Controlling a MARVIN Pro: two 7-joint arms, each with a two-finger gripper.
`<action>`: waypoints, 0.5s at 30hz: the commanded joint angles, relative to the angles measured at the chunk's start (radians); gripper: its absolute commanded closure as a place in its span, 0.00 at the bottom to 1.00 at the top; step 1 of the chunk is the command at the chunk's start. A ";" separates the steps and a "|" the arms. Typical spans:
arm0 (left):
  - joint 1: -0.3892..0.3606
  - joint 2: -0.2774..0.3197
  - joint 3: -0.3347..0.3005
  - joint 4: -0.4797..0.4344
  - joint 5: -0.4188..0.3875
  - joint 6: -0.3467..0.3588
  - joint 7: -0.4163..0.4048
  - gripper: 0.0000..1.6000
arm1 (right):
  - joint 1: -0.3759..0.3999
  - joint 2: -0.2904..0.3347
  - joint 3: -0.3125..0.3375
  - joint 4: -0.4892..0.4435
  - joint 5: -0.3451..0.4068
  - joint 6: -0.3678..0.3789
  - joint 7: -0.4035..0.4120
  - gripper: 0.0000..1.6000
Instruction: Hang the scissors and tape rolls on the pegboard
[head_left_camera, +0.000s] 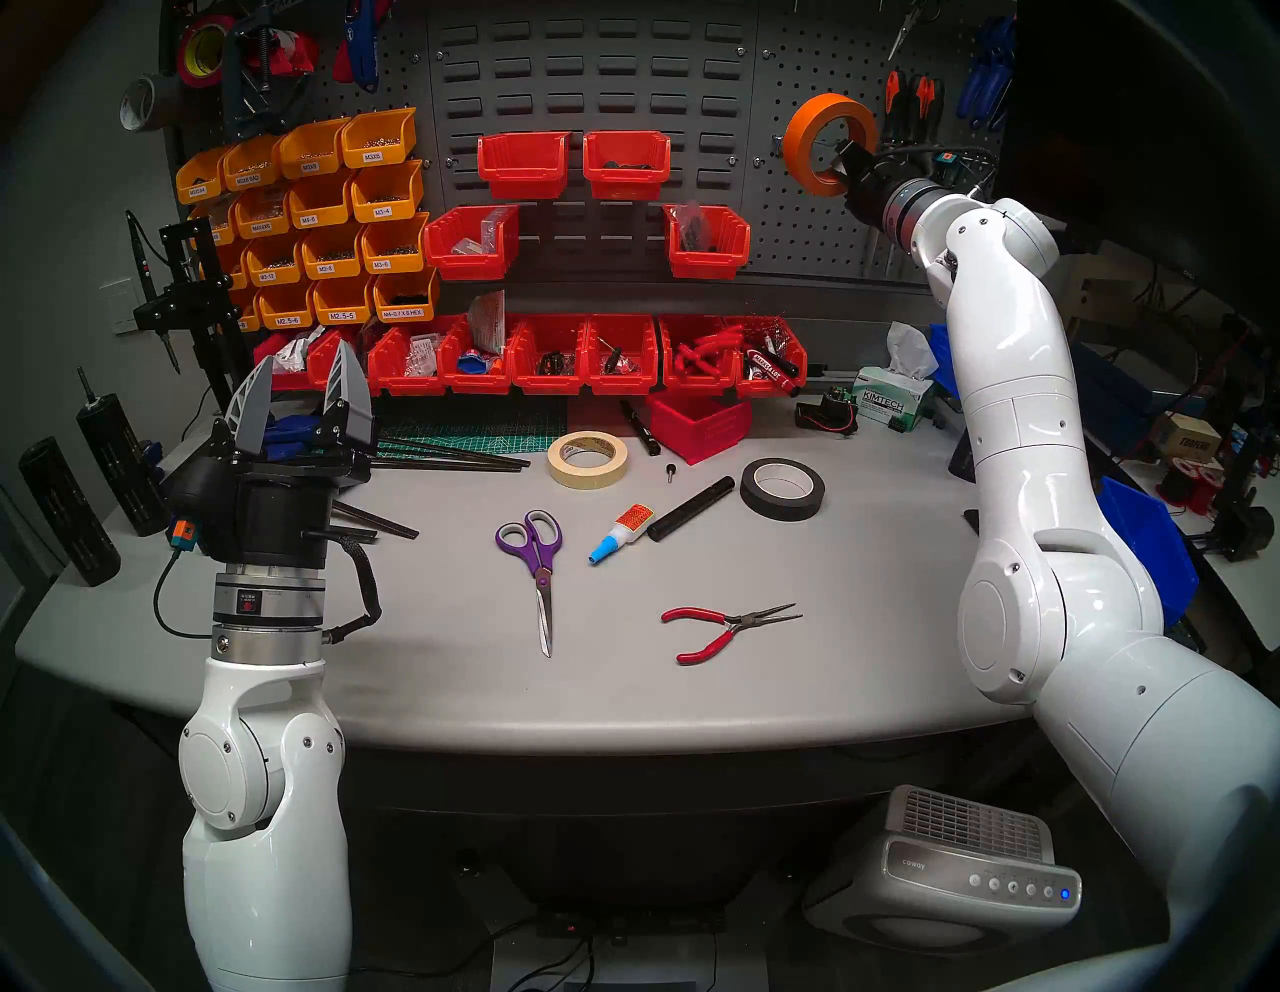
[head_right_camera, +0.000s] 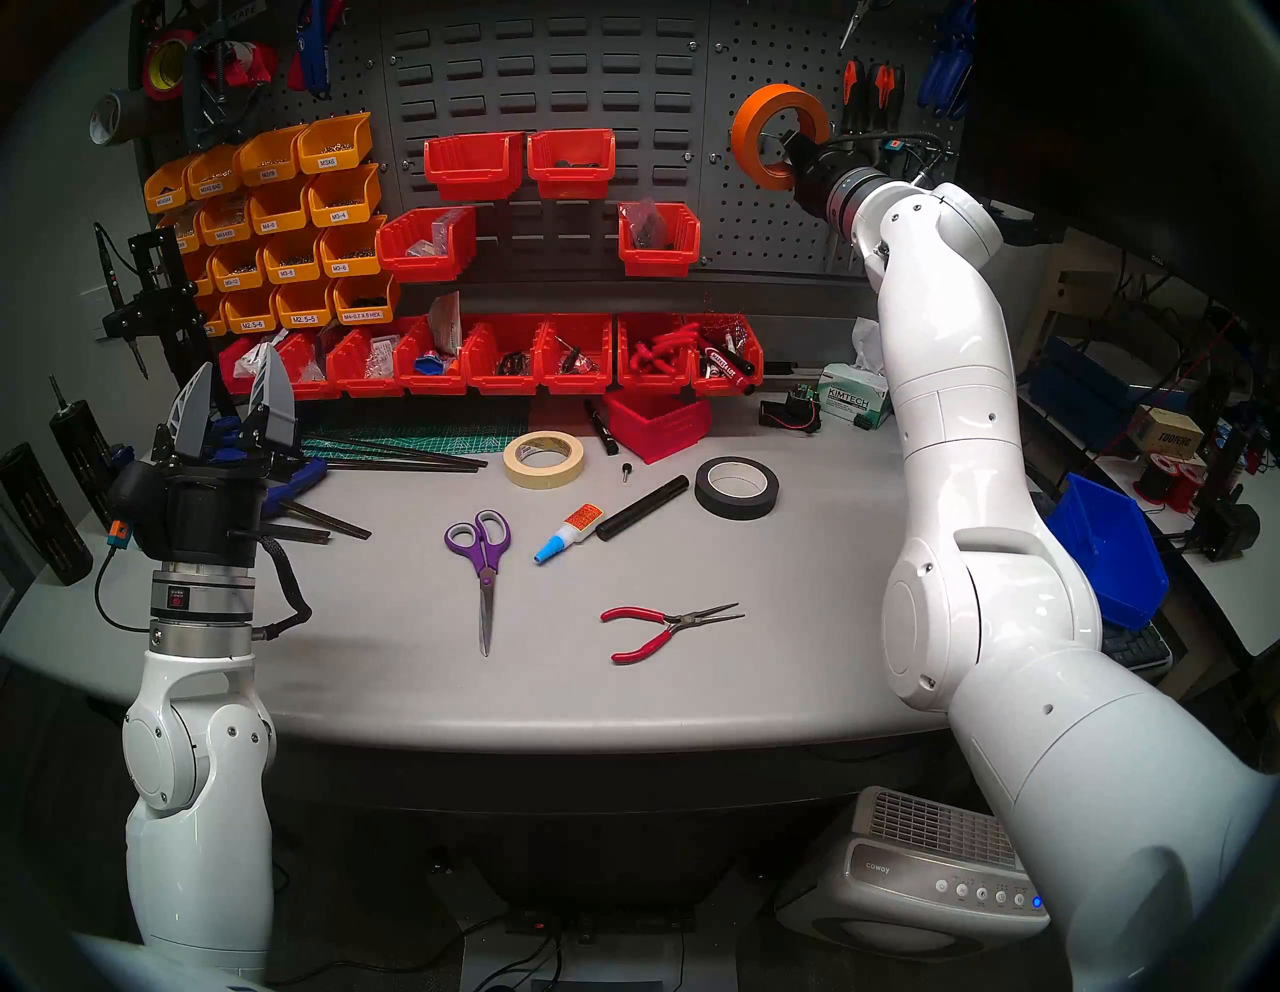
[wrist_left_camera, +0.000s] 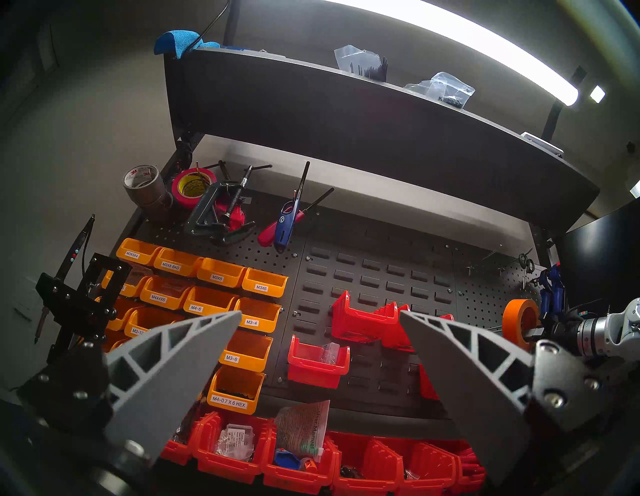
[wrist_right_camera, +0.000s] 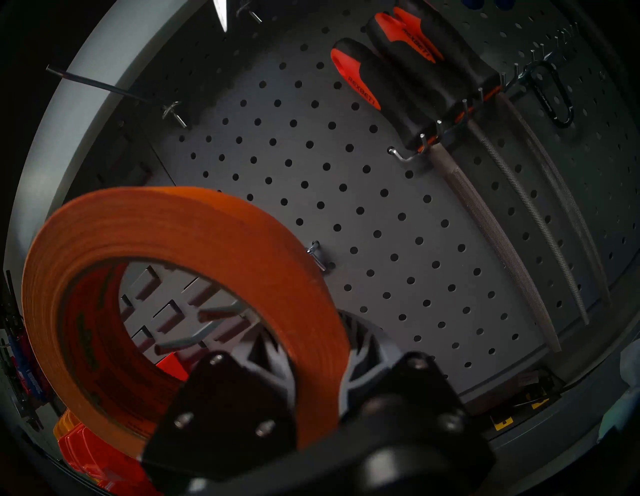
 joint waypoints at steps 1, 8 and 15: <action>-0.014 0.001 0.003 -0.028 -0.003 -0.010 -0.004 0.00 | 0.084 0.001 -0.008 -0.016 -0.011 -0.019 0.009 1.00; -0.015 0.002 0.004 -0.029 -0.006 -0.009 -0.004 0.00 | 0.099 -0.005 -0.019 0.015 -0.032 -0.029 0.003 1.00; -0.013 0.000 0.001 -0.030 -0.006 -0.011 -0.002 0.00 | 0.124 -0.007 -0.026 0.057 -0.048 -0.041 -0.005 1.00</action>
